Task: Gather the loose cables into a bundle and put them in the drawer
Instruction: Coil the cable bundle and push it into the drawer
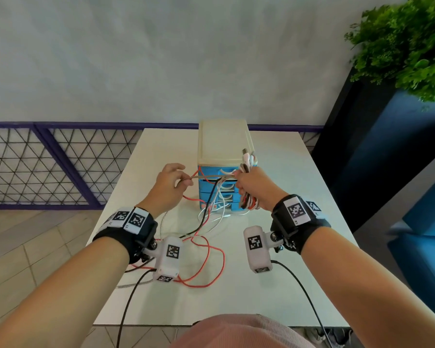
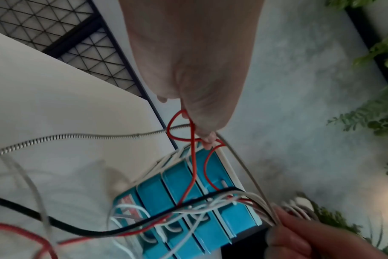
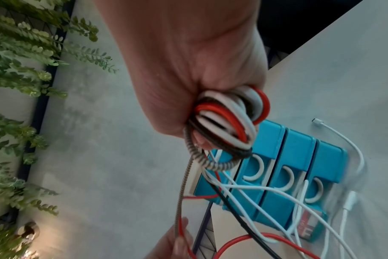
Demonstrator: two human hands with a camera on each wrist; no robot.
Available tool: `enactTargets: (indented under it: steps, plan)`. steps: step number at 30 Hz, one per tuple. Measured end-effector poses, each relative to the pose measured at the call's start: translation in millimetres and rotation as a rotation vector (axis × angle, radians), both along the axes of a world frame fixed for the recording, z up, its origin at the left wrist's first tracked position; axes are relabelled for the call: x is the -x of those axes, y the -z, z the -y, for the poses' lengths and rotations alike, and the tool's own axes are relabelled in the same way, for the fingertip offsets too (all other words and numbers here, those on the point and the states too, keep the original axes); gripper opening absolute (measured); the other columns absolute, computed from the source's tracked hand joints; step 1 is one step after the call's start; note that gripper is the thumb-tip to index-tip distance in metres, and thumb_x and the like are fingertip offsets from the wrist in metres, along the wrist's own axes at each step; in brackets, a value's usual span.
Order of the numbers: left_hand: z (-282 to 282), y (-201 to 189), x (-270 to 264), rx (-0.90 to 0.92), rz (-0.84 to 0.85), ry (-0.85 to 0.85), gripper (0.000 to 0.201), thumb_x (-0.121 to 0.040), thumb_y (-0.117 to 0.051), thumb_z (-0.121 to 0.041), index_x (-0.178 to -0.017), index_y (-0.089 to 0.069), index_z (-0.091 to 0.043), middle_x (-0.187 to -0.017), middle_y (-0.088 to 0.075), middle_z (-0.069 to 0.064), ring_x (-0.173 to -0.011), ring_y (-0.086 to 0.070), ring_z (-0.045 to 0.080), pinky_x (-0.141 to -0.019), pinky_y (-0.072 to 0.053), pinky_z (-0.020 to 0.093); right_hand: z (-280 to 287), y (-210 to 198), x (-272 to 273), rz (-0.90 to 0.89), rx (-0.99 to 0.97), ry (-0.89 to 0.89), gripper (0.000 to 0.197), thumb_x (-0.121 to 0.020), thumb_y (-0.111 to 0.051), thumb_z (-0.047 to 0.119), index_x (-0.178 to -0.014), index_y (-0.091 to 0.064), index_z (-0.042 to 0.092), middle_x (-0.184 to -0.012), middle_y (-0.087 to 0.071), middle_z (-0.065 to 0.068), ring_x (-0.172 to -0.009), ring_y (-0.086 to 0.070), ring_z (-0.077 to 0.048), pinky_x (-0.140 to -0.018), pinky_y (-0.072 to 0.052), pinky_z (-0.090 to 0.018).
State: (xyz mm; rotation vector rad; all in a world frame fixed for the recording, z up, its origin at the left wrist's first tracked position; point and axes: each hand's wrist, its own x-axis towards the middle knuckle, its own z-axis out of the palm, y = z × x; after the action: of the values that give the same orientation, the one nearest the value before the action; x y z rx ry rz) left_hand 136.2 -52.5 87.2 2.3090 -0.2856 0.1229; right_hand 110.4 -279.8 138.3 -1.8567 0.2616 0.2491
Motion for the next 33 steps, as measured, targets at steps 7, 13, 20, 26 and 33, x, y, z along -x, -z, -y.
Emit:
enactTargets:
  steps: [7, 13, 20, 26, 33]
  plan:
    - [-13.2, 9.8, 8.2, -0.658, -0.096, 0.058, 0.022, -0.097, -0.045, -0.022, -0.103, -0.066, -0.016, -0.159, -0.012, 0.001, -0.143, -0.011, 0.026, -0.116, -0.004, 0.057, -1.5, -15.1, 0.2, 0.066, -0.247, 0.067, 0.006, -0.096, -0.045, 0.014, -0.094, -0.051, 0.013, -0.061, -0.041, 0.0, -0.045, -0.037, -0.009, -0.05, -0.037, -0.026]
    - [-22.8, 13.0, 9.3, -0.606, -0.247, 0.11, 0.04, -0.092, -0.046, -0.01, -0.13, -0.053, -0.021, -0.16, -0.014, 0.004, -0.145, -0.016, 0.025, -0.118, -0.009, 0.046, 3.8, -22.5, 9.7, 0.035, -0.328, -0.095, 0.011, -0.097, -0.052, 0.017, -0.087, -0.051, 0.014, -0.055, -0.039, 0.003, -0.044, -0.036, -0.009, -0.053, -0.041, -0.028]
    - [34.3, -48.1, 28.5, 0.243, -0.142, 0.141, 0.039, -0.103, -0.027, -0.033, -0.122, -0.057, -0.018, -0.125, -0.059, -0.002, -0.114, -0.052, 0.006, -0.096, -0.038, 0.019, -4.0, -18.2, 14.7, -0.055, -0.37, -0.325, 0.012, -0.098, -0.053, 0.022, -0.095, -0.047, 0.012, -0.056, -0.04, 0.003, -0.046, -0.038, -0.009, -0.049, -0.045, -0.024]
    - [52.4, -63.9, 31.4, 0.409, -0.697, 0.377, 0.069, -0.095, -0.012, -0.059, -0.061, -0.056, -0.017, -0.043, -0.041, 0.0, -0.036, -0.035, 0.013, -0.048, -0.04, 0.023, 1.6, -25.8, 20.8, -0.02, -0.329, -0.492, 0.016, -0.098, -0.052, 0.011, -0.113, -0.056, 0.008, -0.067, -0.051, -0.003, -0.05, -0.044, -0.009, -0.051, -0.046, -0.022]
    - [29.5, -51.5, 29.0, 0.577, -1.04, 0.492, 0.065, -0.085, -0.037, -0.065, -0.062, -0.056, -0.007, -0.044, -0.036, 0.004, -0.045, -0.039, 0.019, -0.057, -0.044, 0.026, 9.3, -19.9, 20.6, 0.077, -0.21, -0.48, 0.022, -0.099, -0.049, 0.011, -0.12, -0.056, 0.012, -0.07, -0.055, 0.0, -0.055, -0.046, -0.009, -0.058, -0.046, -0.022]
